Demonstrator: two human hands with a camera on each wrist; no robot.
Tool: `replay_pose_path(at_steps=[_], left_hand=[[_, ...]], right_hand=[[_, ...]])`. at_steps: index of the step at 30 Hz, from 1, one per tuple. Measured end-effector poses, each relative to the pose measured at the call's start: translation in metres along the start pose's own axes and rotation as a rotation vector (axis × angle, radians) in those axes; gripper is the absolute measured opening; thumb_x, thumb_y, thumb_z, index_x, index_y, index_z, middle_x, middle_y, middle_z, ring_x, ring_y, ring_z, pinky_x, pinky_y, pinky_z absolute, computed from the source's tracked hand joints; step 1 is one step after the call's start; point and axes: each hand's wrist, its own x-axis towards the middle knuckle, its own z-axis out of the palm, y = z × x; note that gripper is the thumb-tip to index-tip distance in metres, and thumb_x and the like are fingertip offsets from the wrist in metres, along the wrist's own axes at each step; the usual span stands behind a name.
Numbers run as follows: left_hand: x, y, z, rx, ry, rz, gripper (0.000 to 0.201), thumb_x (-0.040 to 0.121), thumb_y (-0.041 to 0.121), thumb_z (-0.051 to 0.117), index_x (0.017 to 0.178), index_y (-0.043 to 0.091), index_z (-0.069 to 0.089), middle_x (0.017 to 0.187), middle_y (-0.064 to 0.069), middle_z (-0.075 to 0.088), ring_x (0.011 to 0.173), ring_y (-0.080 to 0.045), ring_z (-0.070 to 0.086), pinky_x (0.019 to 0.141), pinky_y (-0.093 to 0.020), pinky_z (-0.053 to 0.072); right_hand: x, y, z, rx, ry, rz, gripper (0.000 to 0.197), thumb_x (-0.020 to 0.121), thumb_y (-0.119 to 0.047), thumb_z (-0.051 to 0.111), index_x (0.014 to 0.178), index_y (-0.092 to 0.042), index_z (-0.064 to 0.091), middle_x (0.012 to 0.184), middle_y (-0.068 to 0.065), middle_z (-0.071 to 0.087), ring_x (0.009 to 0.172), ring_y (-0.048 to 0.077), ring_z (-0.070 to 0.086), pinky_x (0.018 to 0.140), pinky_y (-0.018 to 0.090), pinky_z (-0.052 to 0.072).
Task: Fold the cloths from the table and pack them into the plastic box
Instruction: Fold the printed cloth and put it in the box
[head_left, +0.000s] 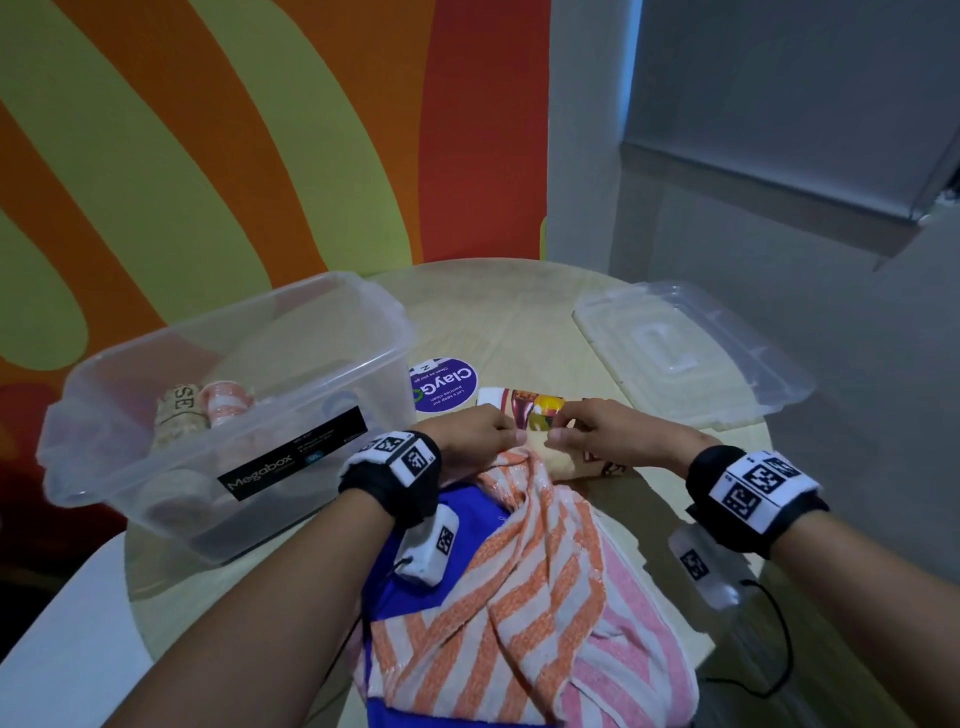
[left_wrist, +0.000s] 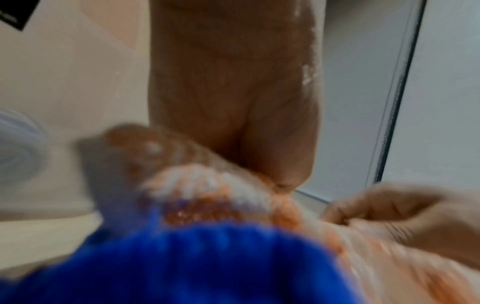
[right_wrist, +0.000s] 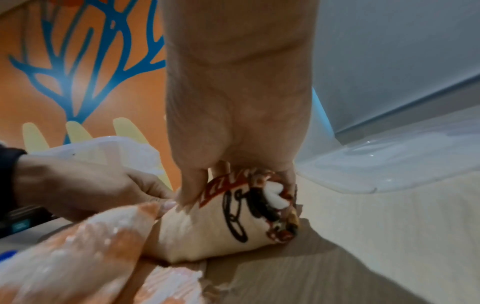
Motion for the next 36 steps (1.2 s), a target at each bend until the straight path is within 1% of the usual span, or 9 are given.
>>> replay_pose_path(at_steps=[3, 7, 11, 20, 22, 26, 31, 33, 36], left_hand=[[0.005, -0.001, -0.007, -0.057, -0.007, -0.041, 0.033, 0.109, 0.038, 0.047, 0.109, 0.016, 0.071, 0.103, 0.0, 0.072, 0.095, -0.018, 0.065, 0.088, -0.033, 0.05], [0.015, -0.001, -0.002, -0.016, 0.156, 0.089, 0.014, 0.098, 0.036, 0.065, 0.105, 0.024, 0.068, 0.109, 0.002, 0.068, 0.1, -0.016, 0.064, 0.091, -0.038, 0.055], [0.015, 0.005, 0.002, 0.041, 0.194, 0.246, 0.034, 0.085, 0.035, 0.081, 0.114, 0.024, 0.067, 0.114, 0.003, 0.063, 0.1, -0.014, 0.062, 0.085, -0.029, 0.053], [0.033, 0.013, -0.004, 0.209, 0.059, 0.196, 0.023, 0.105, 0.03, 0.055, 0.122, 0.018, 0.065, 0.11, -0.005, 0.067, 0.098, -0.022, 0.064, 0.087, -0.04, 0.054], [0.038, 0.015, -0.007, 0.182, 0.014, 0.164, 0.022, 0.107, 0.028, 0.051, 0.121, 0.015, 0.063, 0.112, -0.006, 0.066, 0.1, -0.023, 0.062, 0.089, -0.039, 0.051], [0.041, 0.019, -0.012, 0.2, 0.061, 0.135, 0.03, 0.108, 0.034, 0.048, 0.129, 0.015, 0.057, 0.12, -0.009, 0.064, 0.1, -0.022, 0.057, 0.084, -0.035, 0.044], [0.042, 0.012, -0.015, 0.15, 0.096, 0.151, 0.034, 0.098, 0.042, 0.065, 0.116, 0.013, 0.061, 0.102, -0.004, 0.066, 0.092, -0.023, 0.065, 0.079, -0.036, 0.052], [0.046, 0.011, -0.012, 0.077, 0.1, 0.098, 0.028, 0.103, 0.036, 0.06, 0.11, 0.01, 0.064, 0.092, -0.006, 0.066, 0.086, -0.026, 0.065, 0.071, -0.033, 0.05], [0.054, 0.012, -0.01, 0.079, 0.112, 0.009, 0.03, 0.105, 0.039, 0.054, 0.111, 0.01, 0.059, 0.097, -0.007, 0.067, 0.088, -0.025, 0.064, 0.07, -0.034, 0.05]], right_hand=[[-0.003, 0.011, -0.005, 0.015, -0.03, 0.014, 0.032, 0.096, -0.045, 0.067, 0.114, -0.019, 0.066, 0.098, -0.007, 0.06, 0.085, 0.009, 0.058, 0.071, 0.025, 0.041], [0.004, 0.028, -0.001, 0.029, 0.048, 0.018, 0.021, 0.1, -0.033, 0.062, 0.113, -0.016, 0.062, 0.103, 0.0, 0.06, 0.095, 0.022, 0.059, 0.076, 0.031, 0.042], [0.004, 0.029, 0.005, 0.011, 0.095, 0.048, 0.022, 0.106, -0.028, 0.051, 0.119, -0.011, 0.055, 0.109, 0.007, 0.059, 0.097, 0.025, 0.057, 0.086, 0.04, 0.046], [0.006, 0.018, 0.008, -0.414, 0.169, -0.087, 0.05, 0.093, -0.063, 0.057, 0.123, -0.023, 0.055, 0.112, -0.002, 0.053, 0.107, 0.019, 0.045, 0.09, 0.041, 0.037], [0.008, 0.02, 0.011, -0.481, 0.159, -0.075, 0.043, 0.093, -0.053, 0.063, 0.123, -0.022, 0.054, 0.115, -0.001, 0.059, 0.108, 0.021, 0.049, 0.092, 0.042, 0.036], [0.015, 0.023, 0.002, -0.306, 0.167, -0.063, 0.024, 0.099, -0.036, 0.06, 0.114, -0.021, 0.047, 0.101, 0.0, 0.063, 0.097, 0.025, 0.057, 0.086, 0.041, 0.037], [0.029, 0.03, -0.016, -0.012, 0.07, 0.081, 0.021, 0.106, -0.034, 0.05, 0.094, -0.017, 0.051, 0.085, 0.001, 0.057, 0.076, 0.02, 0.054, 0.068, 0.035, 0.041], [0.038, 0.027, -0.015, -0.035, 0.062, 0.138, 0.029, 0.107, -0.038, 0.044, 0.092, -0.015, 0.054, 0.091, 0.005, 0.058, 0.087, 0.026, 0.057, 0.074, 0.039, 0.043], [0.046, 0.02, -0.009, -0.382, 0.176, 0.143, 0.032, 0.108, -0.036, 0.04, 0.118, -0.01, 0.056, 0.12, 0.01, 0.053, 0.117, 0.032, 0.046, 0.094, 0.047, 0.038]])
